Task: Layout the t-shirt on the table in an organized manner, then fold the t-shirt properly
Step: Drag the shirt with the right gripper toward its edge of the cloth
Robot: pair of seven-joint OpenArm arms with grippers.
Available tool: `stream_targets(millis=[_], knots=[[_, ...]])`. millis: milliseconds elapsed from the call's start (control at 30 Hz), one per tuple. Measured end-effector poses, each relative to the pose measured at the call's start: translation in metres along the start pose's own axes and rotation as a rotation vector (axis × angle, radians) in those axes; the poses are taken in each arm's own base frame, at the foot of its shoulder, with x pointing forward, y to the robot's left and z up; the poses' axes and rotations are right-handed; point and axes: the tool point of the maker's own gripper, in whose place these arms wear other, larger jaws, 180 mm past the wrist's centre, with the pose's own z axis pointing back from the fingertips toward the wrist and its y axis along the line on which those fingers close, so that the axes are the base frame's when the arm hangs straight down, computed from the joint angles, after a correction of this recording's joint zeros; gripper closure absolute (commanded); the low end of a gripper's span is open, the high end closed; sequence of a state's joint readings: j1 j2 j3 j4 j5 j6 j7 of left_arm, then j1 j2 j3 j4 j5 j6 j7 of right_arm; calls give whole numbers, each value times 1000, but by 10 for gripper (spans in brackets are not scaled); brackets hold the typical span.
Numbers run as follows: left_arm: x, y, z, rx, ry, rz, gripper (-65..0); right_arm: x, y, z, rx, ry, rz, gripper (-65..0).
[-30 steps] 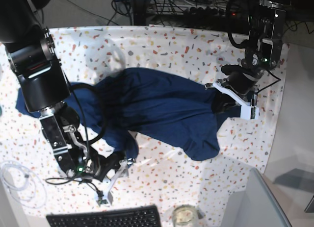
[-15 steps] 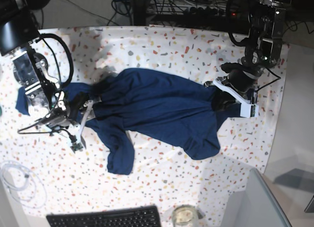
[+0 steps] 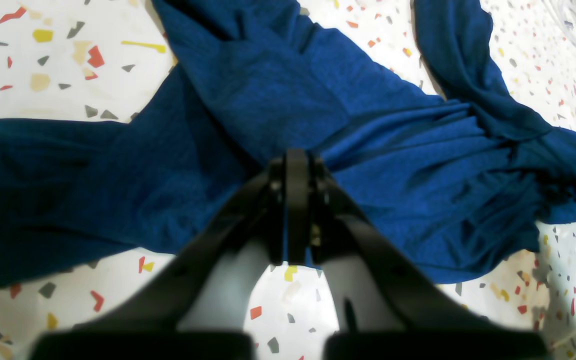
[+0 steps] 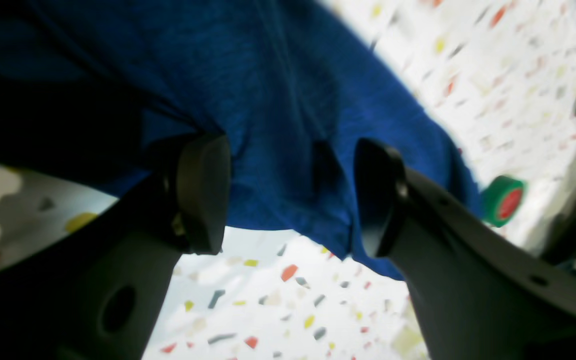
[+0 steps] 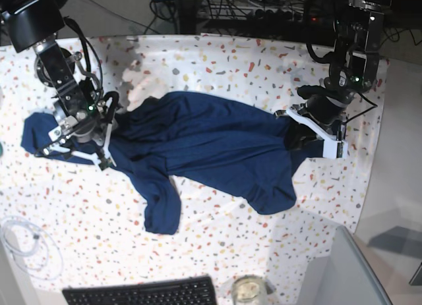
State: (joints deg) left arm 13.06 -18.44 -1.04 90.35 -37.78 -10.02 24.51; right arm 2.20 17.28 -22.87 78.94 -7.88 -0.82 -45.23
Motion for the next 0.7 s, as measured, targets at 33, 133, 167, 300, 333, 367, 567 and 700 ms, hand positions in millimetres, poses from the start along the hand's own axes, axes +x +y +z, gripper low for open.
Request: stream_targets(millis=[33,133,167,300,333,367,567,700], knots=[[0,0,0,1,2,0,0,0,2,-4,4,-11,1,-360],[-1,0,0,0,2,0,0,-3,2,-10,6,-5,3,-354],[-1,0,0,1,3,0,0,-4,1,-10,4,-3,4,-350],[-1,0,0,1,3,0,0,-7,2,-10,4,7,5,-158],[-1,0,0,1,3,0,0,-8,3,-10,6,9,6,-71],[-1,0,0,1,3,0,0,-10,3,-10,8,10,6,0],[1,4,2,5,11,-21,0,-8,10,19,17,-6,6,0],[30,5,3,2,-35,-74,0,6,-17,49,-28,-64,-2,0]])
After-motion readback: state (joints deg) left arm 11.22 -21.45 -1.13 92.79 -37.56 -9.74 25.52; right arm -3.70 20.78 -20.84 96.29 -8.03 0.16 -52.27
